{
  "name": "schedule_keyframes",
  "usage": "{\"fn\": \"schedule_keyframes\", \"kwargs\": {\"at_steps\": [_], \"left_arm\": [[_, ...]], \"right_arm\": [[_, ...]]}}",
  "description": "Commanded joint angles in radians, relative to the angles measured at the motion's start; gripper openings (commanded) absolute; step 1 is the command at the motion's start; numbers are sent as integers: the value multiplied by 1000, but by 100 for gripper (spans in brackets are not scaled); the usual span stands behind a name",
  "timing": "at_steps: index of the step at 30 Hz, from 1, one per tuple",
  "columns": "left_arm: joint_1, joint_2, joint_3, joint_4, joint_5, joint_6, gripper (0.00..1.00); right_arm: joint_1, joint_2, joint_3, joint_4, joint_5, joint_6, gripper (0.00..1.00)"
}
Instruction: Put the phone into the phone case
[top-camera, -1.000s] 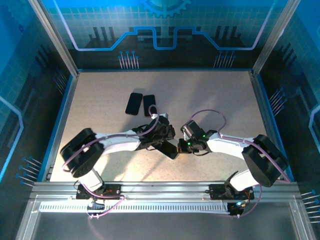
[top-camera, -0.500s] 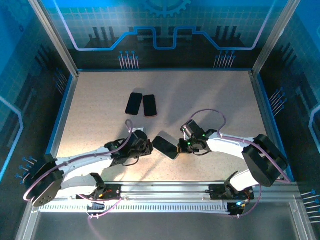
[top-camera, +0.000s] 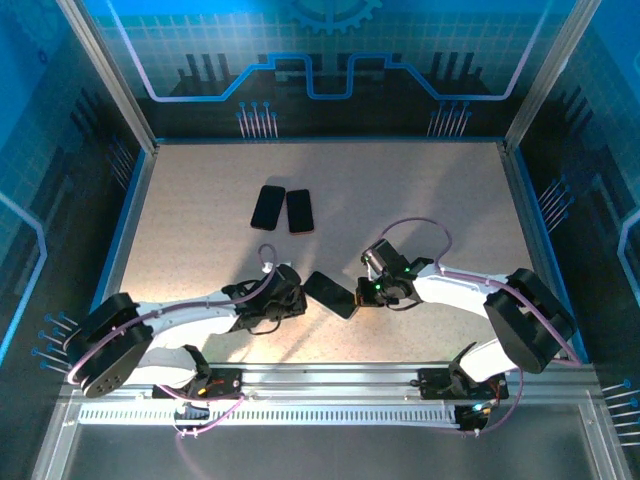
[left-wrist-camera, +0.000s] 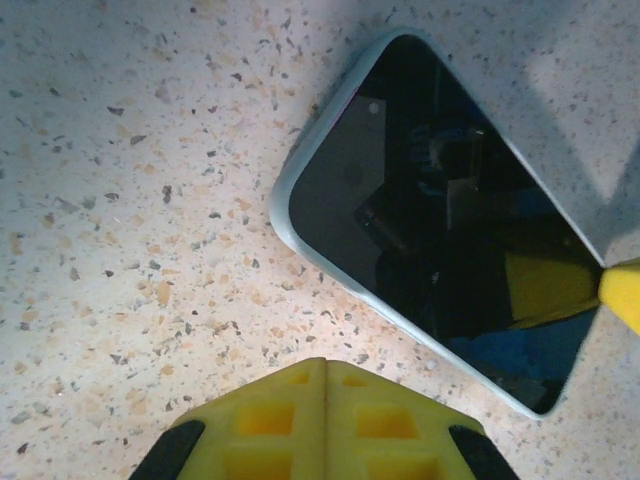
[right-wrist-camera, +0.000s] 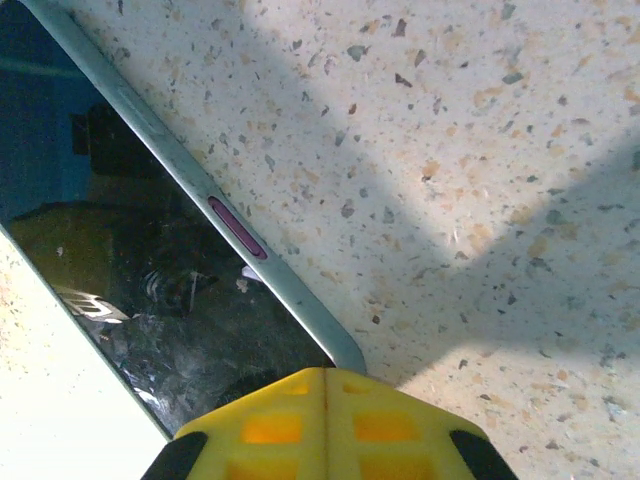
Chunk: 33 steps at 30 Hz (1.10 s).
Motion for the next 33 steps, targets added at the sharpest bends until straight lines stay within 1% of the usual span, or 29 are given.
{"fn": "schedule_keyframes", "kwargs": {"at_steps": [1,10,18,23,28,33], "left_arm": [[2,41,38,41,19,3,0],[11,169,100,116,34,-3,0],[22,314,194,175,62,14,0],[26,389,244,205,72,14,0],[42,421,285,217,75,18,0],[50,362,277,209,56,27,0]], "right_arm": [[-13,-19,-2,-89,18,-4,0],[-12,-35,-2,-86,16,-3,0],[-13,-61,-8,-79,30,0,0],[-13,-70,-19,-45,42,0,0],[-15,-33,-3,-24,42,-28,0],[-6,-100,0,-42,28,-60,0]]}}
